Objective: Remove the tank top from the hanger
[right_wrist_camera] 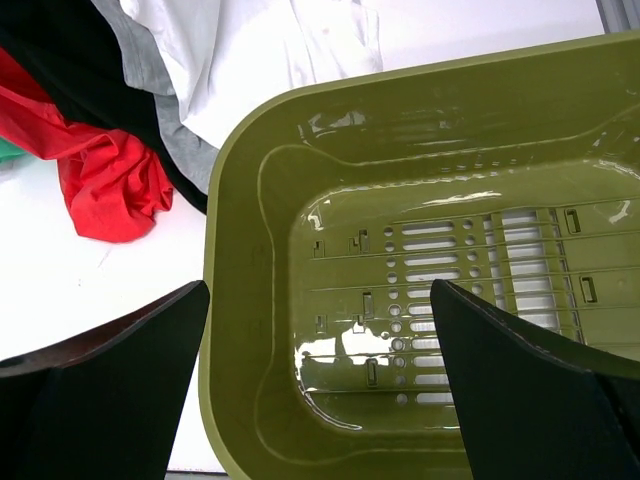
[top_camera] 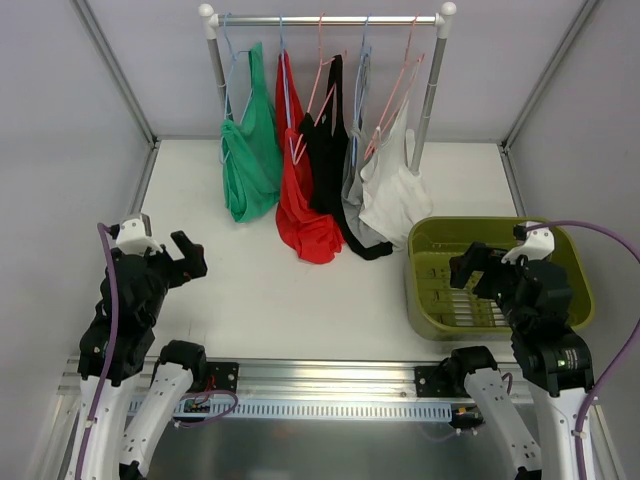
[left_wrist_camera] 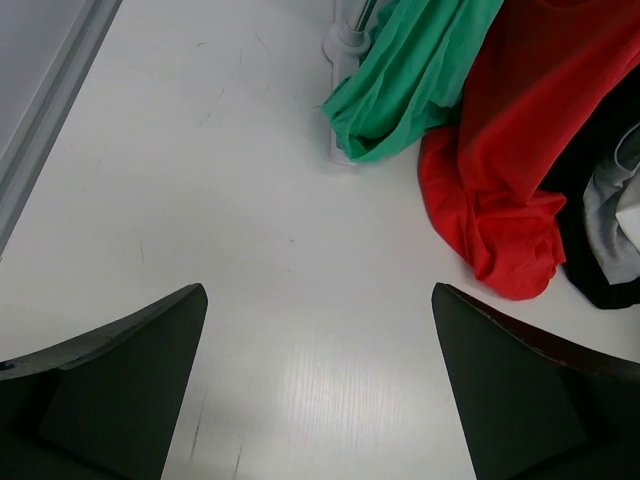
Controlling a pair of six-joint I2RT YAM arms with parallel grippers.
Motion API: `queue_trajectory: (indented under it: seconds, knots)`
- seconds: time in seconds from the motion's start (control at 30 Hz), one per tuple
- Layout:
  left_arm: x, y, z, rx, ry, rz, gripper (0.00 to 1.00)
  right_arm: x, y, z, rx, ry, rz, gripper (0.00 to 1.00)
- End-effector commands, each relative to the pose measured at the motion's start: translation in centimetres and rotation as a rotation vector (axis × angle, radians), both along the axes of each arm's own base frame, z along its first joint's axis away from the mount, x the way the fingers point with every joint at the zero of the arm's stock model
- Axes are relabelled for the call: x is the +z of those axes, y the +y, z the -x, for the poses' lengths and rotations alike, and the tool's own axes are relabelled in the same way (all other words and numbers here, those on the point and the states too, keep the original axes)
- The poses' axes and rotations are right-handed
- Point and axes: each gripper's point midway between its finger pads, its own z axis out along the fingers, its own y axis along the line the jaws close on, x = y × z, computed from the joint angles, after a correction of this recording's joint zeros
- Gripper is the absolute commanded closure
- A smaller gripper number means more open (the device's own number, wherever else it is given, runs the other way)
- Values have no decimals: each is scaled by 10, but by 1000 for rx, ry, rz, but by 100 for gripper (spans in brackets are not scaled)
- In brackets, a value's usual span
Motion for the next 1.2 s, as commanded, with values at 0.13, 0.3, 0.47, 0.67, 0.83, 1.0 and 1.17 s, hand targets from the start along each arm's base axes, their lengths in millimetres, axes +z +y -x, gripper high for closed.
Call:
queue_trajectory:
  seconds: [0.13,0.3,0.47,0.67,0.83,1.0,1.17]
  knots:
    - [65,-13,-9,-45,-102,66,1,31,39,1,180,-119,-132,0]
    - [145,-35,-22,-146,-195,129,1,43,58,-3,261,-171,-215,1]
    - [179,-60,-75,-243,-156,114,1,57,65,3,306,-200,-232,1]
    - [205,-90,-165,-417,-142,-53,1,57,68,10,344,-217,-221,0]
    - [197,-85,-238,-378,-118,-164,1,52,94,23,525,-182,-236,1]
    - [200,-76,-283,-350,-139,-236,1,48,107,39,624,-167,-276,1]
    - [177,-78,-316,-377,-106,-219,35,31,104,36,600,-144,-272,0]
